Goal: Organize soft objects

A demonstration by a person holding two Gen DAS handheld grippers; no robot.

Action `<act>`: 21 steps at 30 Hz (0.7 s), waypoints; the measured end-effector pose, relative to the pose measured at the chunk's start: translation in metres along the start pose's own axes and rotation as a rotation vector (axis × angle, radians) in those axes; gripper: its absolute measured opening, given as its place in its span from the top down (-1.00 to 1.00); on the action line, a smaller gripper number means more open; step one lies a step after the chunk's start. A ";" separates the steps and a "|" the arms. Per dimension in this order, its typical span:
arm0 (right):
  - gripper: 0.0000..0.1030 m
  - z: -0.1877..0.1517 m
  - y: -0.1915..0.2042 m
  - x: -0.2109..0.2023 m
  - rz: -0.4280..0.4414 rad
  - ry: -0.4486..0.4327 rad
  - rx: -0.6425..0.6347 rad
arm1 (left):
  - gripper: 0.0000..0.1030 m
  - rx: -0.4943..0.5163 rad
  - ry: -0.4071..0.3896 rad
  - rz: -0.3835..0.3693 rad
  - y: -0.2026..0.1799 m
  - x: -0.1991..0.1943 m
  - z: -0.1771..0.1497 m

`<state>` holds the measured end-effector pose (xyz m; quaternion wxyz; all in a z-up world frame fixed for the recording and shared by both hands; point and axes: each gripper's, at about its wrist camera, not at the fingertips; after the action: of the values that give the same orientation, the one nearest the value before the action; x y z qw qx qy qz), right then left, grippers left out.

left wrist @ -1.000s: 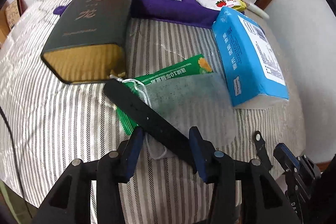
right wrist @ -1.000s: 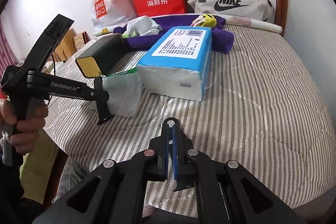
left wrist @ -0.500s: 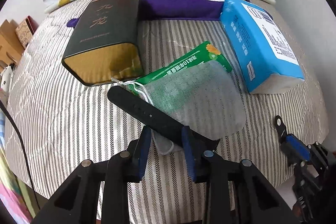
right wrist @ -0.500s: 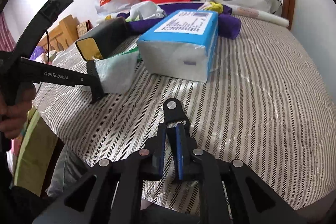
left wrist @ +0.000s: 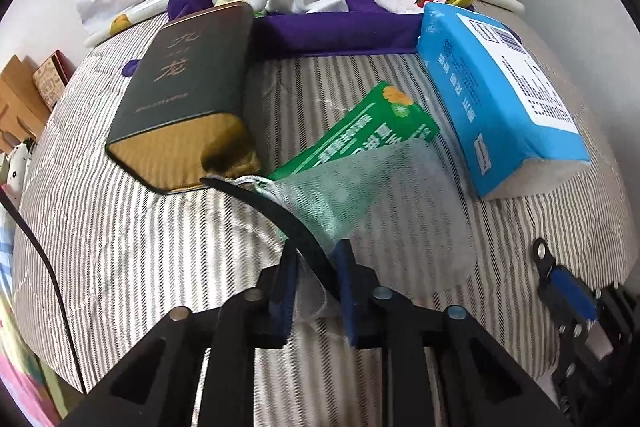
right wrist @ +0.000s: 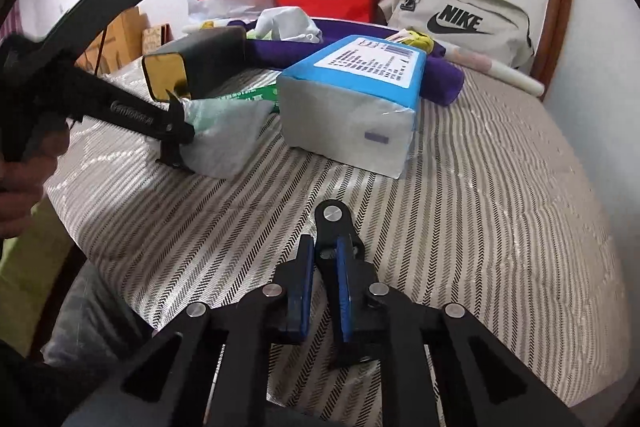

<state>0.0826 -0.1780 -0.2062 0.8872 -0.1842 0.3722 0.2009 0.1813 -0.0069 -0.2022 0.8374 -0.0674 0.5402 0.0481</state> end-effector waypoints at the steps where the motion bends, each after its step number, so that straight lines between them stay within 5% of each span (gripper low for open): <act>1: 0.77 0.000 -0.003 0.000 0.013 0.000 0.012 | 0.65 -0.008 0.000 0.002 0.007 -0.002 0.000; 13: 0.77 0.004 0.001 0.002 -0.012 0.014 -0.019 | 0.65 -0.021 -0.020 -0.029 0.030 -0.006 0.003; 17: 0.78 0.005 0.003 0.003 -0.020 0.021 -0.028 | 0.82 0.011 -0.051 -0.013 0.029 -0.008 0.003; 21: 0.78 0.006 0.004 0.004 -0.028 0.028 -0.043 | 0.83 -0.056 -0.007 -0.075 0.043 0.000 0.007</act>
<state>0.0866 -0.1708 -0.2058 0.8805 -0.2111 0.3775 0.1940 0.1808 0.0368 -0.2026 0.8383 -0.1106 0.5329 0.0321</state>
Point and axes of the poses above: each gripper's, at about its wrist camera, not at the fingertips, and x roughly the way its jaws point, y to its left, z to its top, and after that the axes turned 14 degrees about -x, right-handed
